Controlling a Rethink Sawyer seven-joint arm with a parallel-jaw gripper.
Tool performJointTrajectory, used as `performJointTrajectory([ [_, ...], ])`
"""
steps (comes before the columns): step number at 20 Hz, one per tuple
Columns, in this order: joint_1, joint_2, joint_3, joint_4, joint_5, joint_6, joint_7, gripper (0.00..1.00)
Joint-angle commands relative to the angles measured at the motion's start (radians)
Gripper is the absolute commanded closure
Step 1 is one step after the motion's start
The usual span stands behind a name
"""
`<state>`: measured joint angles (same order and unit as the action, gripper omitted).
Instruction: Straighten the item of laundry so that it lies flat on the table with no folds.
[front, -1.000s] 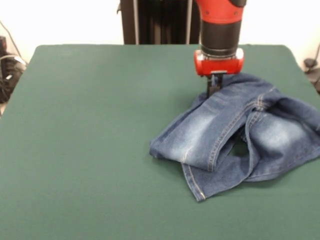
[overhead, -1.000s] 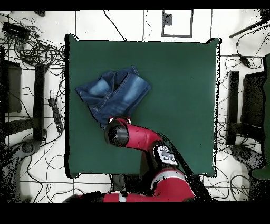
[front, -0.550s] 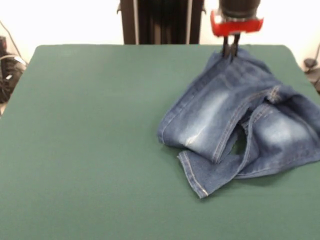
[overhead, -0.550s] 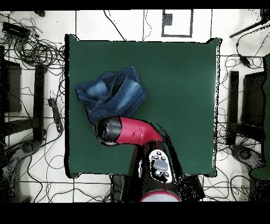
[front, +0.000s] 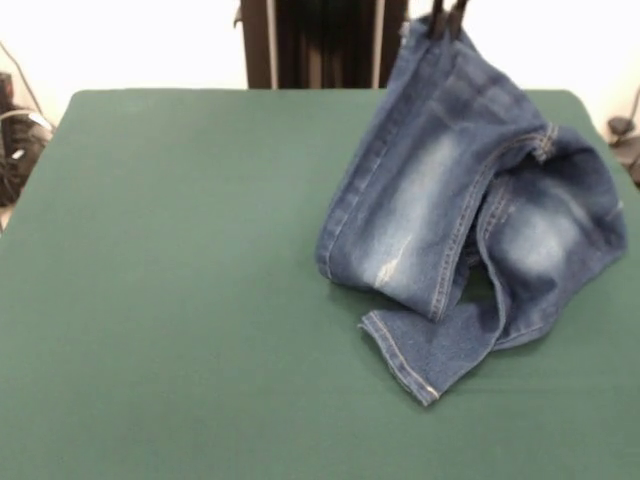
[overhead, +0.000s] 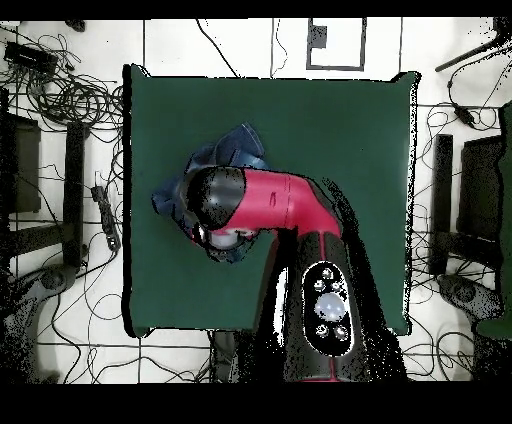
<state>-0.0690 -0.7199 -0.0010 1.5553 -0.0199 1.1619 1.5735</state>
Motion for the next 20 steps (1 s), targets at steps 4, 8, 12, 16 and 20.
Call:
performJointTrajectory([
  [4, -0.043, 0.053, 0.110, -0.287, -0.080, 0.257, -0.032, 1.00],
  [8, -0.065, 0.053, 0.141, -0.372, -0.097, 0.392, -0.082, 1.00],
  [12, -0.069, 0.028, 0.141, -0.398, -0.124, 0.464, -0.104, 1.00],
  [16, -0.083, -0.024, 0.154, -0.410, -0.175, 0.502, -0.196, 1.00],
  [20, -0.098, -0.094, 0.166, -0.395, -0.215, 0.543, -0.280, 1.00],
])
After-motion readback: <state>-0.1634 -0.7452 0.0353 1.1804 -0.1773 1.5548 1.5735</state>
